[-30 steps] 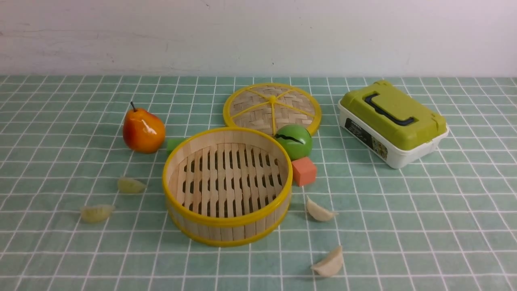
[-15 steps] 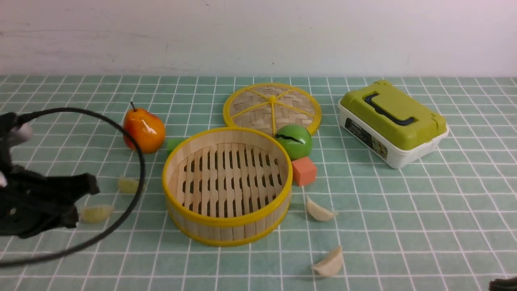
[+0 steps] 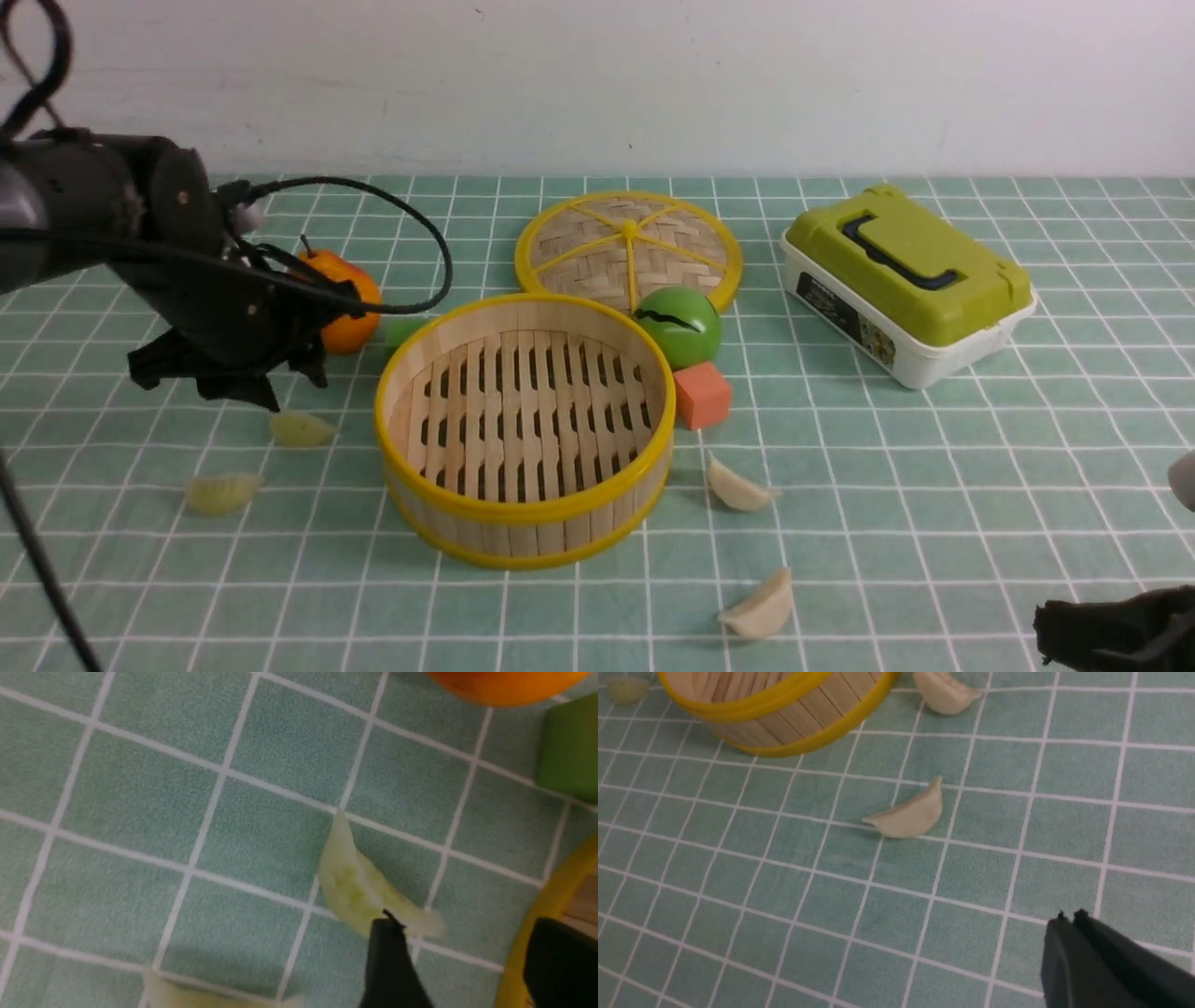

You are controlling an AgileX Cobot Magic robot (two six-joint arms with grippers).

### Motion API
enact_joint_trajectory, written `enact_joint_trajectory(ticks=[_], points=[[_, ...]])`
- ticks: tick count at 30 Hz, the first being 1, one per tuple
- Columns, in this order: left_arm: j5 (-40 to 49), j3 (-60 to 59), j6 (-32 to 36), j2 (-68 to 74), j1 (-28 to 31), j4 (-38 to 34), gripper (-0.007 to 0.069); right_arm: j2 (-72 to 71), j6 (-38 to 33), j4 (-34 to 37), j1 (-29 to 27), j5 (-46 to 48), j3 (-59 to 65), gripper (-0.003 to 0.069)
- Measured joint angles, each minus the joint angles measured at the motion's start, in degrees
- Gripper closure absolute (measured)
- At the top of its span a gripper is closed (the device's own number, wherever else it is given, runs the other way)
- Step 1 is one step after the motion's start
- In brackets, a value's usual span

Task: Put the dumplings into the steamer on the table with the blue tablecloth.
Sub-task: 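Reach for and grasp a dumpling on the table with the left gripper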

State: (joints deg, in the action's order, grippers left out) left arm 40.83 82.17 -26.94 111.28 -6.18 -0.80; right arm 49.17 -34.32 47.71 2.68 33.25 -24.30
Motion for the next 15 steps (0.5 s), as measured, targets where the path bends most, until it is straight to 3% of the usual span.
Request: enact_joint_trajectory(ticks=[4,8,11,15], points=[[5.0,6.6,-2.0,6.6,0.0,0.4,0.0102,0.0,-0.5,0.3,0.0,0.0,0.0,0.0657],[7.1,9.1,-4.3,9.2,-0.1,1.5,0.0099,0.0,-0.6,0.3,0.0,0.1,0.0,0.0654],[7.7,9.3,-4.7,9.7,-0.3,2.9,0.0168,0.0,-0.6,0.3,0.0,0.1,0.0,0.0652],[8.4,9.3,-4.6,10.0,-0.3,4.8,0.0406,0.0,-0.6,0.5,0.0,0.1,0.0,0.0648]])
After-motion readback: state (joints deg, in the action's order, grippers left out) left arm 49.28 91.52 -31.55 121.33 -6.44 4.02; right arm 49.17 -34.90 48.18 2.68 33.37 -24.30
